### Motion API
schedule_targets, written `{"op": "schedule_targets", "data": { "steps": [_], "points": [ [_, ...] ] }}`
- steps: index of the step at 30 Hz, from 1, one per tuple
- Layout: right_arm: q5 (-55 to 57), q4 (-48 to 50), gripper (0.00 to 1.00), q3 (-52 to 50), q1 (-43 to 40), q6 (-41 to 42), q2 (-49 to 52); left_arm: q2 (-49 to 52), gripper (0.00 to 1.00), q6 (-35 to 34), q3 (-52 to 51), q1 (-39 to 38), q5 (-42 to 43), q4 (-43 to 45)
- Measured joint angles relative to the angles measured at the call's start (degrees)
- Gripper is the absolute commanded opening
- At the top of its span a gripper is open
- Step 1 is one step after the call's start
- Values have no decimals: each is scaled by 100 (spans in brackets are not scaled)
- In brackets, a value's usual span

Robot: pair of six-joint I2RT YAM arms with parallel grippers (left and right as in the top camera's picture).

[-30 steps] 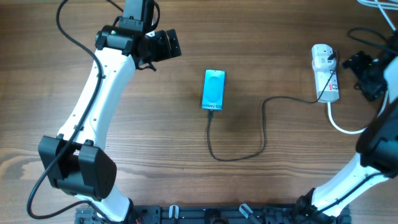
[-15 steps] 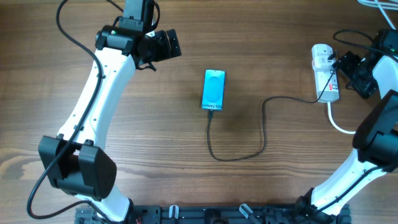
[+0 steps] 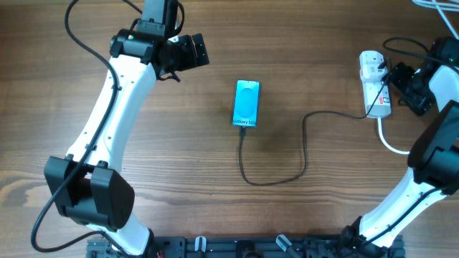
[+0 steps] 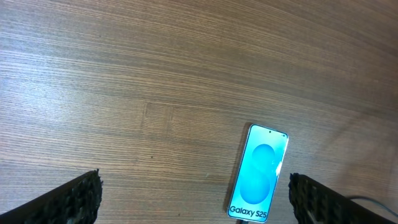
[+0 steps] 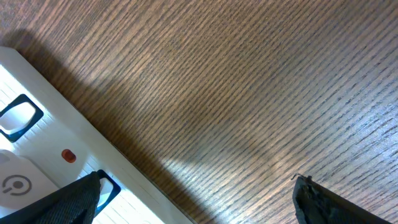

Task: Plug charger to phone and switch on socket

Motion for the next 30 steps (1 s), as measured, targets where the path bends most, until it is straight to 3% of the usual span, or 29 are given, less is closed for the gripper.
{"op": "schedule_targets", "data": {
  "steps": [15, 21, 26, 30],
  "points": [
    [-380, -98, 100, -9, -44, -280, 0, 2, 100, 0, 0, 0, 0, -2],
    [-708, -1224, 100, -11, -87, 269, -118, 0, 100, 0, 0, 0, 0, -2],
    [-649, -2260, 100, -184, -173, 503, -1250, 2, 100, 0, 0, 0, 0, -2],
    [-654, -2273, 100, -748, -164, 474, -2750, 2, 100, 0, 0, 0, 0, 4]
  ]
}}
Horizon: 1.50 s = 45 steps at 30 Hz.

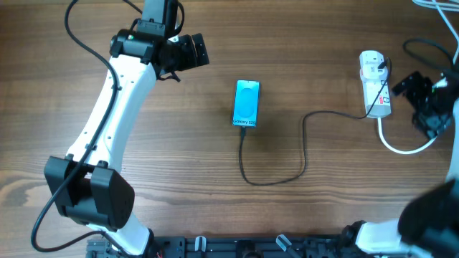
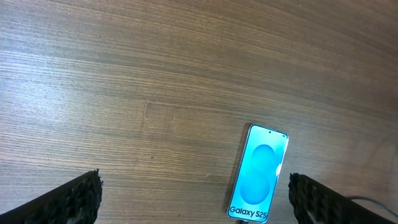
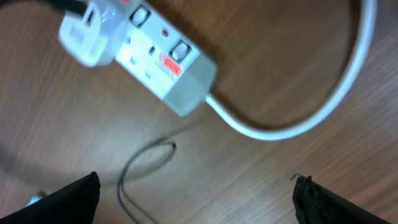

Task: Plug charger to phone and switch on socket

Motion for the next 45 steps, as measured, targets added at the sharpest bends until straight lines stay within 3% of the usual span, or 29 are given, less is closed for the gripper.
{"op": "schedule_targets", "data": {
  "steps": [5, 9, 12, 20, 45],
  "points": [
    [-293, 173, 100, -1845, 236, -192, -2079, 0, 100, 0, -2, 0, 0, -2],
    [-741, 11, 100, -2579, 332, -83, -3095, 0, 100, 0, -2, 0, -20, -9],
    [-844, -96, 100, -2608, 332, 133, -3108, 0, 100, 0, -2, 0, -20, -7],
    [-887, 916, 100, -2621, 332, 267, -3086, 0, 100, 0, -2, 0, -20, -7],
    [-710, 1005, 100, -2621, 332, -114, -3086, 0, 100, 0, -2, 0, -20, -7]
  ]
}}
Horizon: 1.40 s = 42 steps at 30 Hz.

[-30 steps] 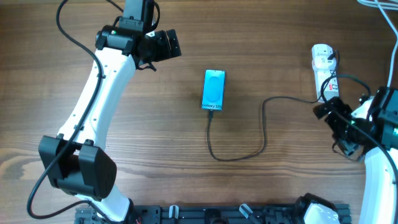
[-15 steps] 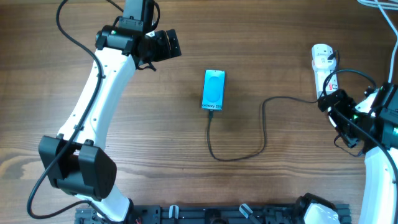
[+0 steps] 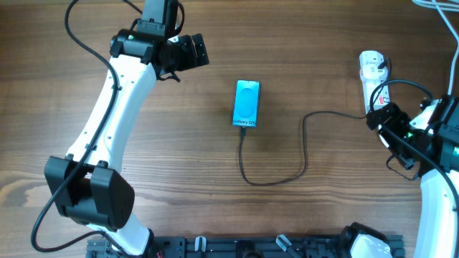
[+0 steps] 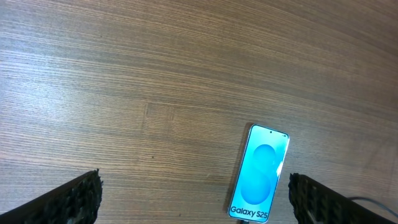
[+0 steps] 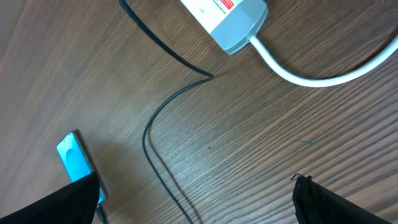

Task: Plug charger to phone and switch on socket

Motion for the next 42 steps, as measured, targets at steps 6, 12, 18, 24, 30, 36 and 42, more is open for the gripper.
{"op": "schedule_targets", "data": {
  "steps": [6, 12, 18, 24, 30, 36, 42],
  "points": [
    [-76, 4, 100, 0, 0, -916, 13, 0, 100, 0, 0, 0, 0, 0],
    [-225, 192, 100, -11, 87, -1882, 11, 0, 100, 0, 0, 0, 0, -2],
    [-299, 1943, 100, -708, 1803, -2186, -949, 0, 100, 0, 0, 0, -2, 0],
    [-299, 3558, 100, -2677, 2393, -2269, -3202, 0, 100, 0, 0, 0, -2, -2],
    [-297, 3954, 100, -3622, 2428, -2337, -5147, 0, 100, 0, 0, 0, -2, 2],
    [-105, 4496, 100, -4194, 2562, -2378, -5936, 0, 100, 0, 0, 0, -2, 0],
    [175, 5147, 100, -4935, 2562, -2028, -6245, 0, 100, 0, 0, 0, -2, 0]
  ]
}}
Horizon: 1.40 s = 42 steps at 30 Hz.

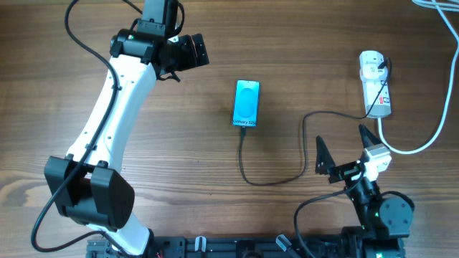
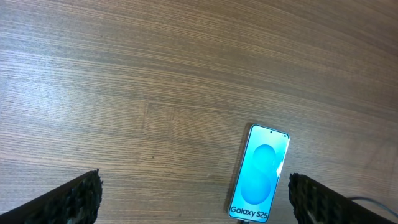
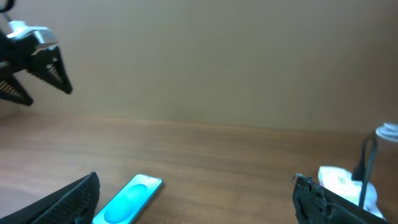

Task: Plug charger to phone and switch on socket

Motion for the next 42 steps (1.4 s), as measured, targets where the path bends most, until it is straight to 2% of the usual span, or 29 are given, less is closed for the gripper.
{"op": "schedule_targets", "data": {
  "steps": [5, 11, 26, 42],
  "points": [
    [210, 612, 100, -339, -35, 243, -11, 0, 100, 0, 0, 0, 0, -2],
    [450, 127, 100, -485, -243, 304, -20, 0, 100, 0, 0, 0, 0, -2],
    [730, 90, 100, -485, -251, -522, -20, 0, 100, 0, 0, 0, 0, -2],
    [730, 90, 100, -485, -251, -566, -20, 0, 100, 0, 0, 0, 0, -2]
  ]
}}
